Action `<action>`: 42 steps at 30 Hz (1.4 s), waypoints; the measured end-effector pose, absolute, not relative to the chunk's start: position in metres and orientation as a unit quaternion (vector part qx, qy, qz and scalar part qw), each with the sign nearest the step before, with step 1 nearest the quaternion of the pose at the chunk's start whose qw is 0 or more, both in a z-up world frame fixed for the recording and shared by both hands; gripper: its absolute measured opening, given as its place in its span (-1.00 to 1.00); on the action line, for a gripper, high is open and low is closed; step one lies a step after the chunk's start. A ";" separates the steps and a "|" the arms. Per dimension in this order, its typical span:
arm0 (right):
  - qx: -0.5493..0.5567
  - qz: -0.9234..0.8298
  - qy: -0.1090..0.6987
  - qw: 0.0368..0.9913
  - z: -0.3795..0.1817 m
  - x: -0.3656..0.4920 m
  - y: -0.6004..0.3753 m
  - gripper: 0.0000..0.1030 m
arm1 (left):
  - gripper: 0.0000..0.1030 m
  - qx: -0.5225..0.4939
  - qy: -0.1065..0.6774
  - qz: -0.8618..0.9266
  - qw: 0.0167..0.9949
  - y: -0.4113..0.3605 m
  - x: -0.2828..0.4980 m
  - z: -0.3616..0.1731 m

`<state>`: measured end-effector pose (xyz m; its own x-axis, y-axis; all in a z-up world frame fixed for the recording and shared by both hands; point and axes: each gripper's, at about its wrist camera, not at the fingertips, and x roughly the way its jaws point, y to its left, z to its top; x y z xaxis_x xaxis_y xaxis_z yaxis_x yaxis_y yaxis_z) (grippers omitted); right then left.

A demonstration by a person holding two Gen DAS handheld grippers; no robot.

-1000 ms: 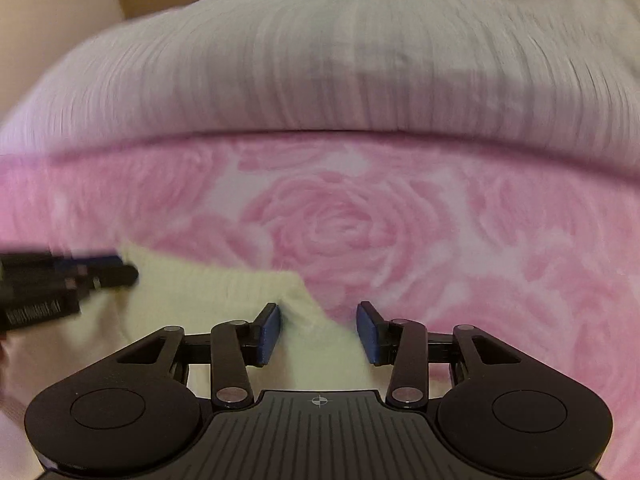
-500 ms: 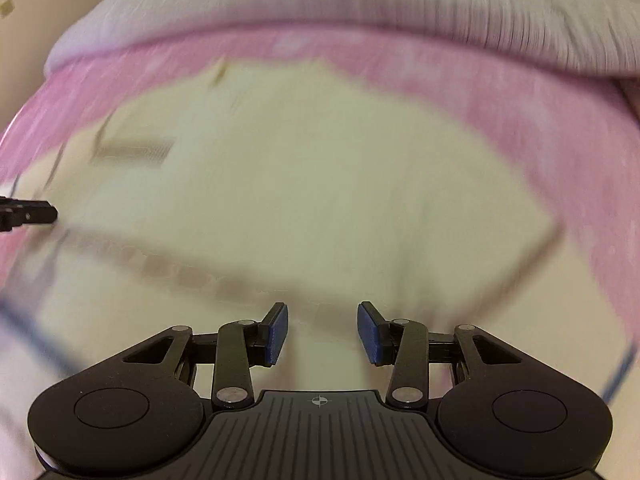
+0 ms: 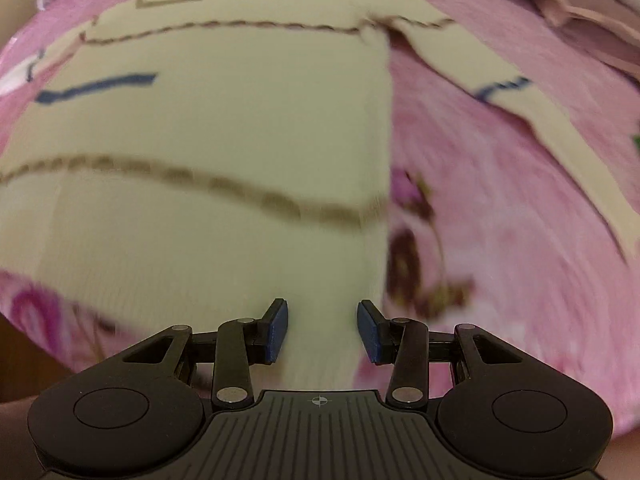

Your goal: Fold clothes

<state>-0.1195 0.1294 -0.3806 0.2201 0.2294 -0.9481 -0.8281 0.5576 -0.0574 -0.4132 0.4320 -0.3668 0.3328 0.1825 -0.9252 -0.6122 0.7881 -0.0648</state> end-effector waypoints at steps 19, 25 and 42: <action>-0.136 0.216 0.664 0.703 -0.335 -0.203 0.134 -0.15 | -0.50 -0.274 0.517 0.197 0.787 0.426 -0.410 -0.290; -0.144 0.280 0.511 0.800 -0.192 -0.209 0.161 -0.08 | -0.23 -0.242 0.474 0.214 0.819 0.418 -0.395 -0.191; -0.124 0.332 0.504 0.788 -0.118 -0.225 0.139 0.16 | -0.18 -0.209 0.467 0.294 0.807 0.345 -0.408 -0.112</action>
